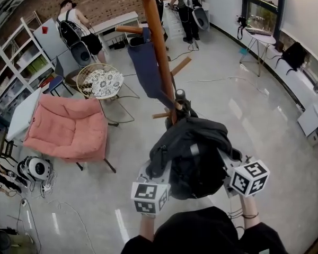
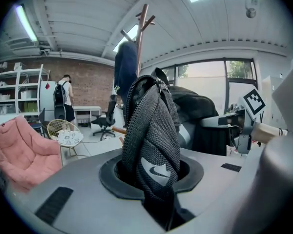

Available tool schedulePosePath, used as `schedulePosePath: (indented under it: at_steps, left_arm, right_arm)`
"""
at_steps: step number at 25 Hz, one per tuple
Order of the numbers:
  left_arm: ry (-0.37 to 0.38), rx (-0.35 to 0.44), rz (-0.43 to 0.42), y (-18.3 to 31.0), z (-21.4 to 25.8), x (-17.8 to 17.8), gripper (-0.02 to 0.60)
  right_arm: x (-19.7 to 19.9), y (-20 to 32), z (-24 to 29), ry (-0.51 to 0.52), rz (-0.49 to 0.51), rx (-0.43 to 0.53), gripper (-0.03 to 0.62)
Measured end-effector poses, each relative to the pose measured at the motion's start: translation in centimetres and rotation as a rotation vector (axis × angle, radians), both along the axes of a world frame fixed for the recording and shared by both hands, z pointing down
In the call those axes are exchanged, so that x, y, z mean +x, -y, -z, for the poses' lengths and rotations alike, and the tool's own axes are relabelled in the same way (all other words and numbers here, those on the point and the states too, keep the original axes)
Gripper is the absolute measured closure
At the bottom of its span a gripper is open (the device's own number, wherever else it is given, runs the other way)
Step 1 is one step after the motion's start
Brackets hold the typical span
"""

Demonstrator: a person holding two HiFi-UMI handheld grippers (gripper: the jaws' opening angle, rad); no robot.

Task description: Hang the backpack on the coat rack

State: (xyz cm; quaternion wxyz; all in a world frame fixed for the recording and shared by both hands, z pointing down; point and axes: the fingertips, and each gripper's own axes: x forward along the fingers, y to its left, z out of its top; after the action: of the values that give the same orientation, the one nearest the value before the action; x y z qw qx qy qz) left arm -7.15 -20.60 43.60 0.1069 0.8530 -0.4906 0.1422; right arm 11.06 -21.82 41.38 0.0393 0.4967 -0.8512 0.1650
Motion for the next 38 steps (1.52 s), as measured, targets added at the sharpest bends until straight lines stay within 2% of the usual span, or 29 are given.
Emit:
schedulePosePath:
  at_steps: [12, 19, 26, 38]
  left_arm:
    - [0.003, -0.071, 0.157, 3.9, -2.2, 1.2, 0.469]
    - [0.018, -0.110, 0.221, 5.1, -4.6, 1.6, 0.469]
    - [0.026, -0.154, 0.243, 6.2, -6.4, 1.6, 0.469]
    - [0.021, -0.211, 0.263, 7.1, -10.1, 1.2, 0.469]
  right_arm:
    - [0.7, 6.8, -2.1, -0.007, 0.174, -0.074, 0.559]
    - [0.8, 9.2, -4.5, -0.007, 0.245, -0.106, 0.559]
    - [0.7, 10.7, -6.4, -0.011, 0.260, -0.141, 0.559]
    - [0.0, 12.0, -9.5, -0.014, 0.216, -0.171, 0.559]
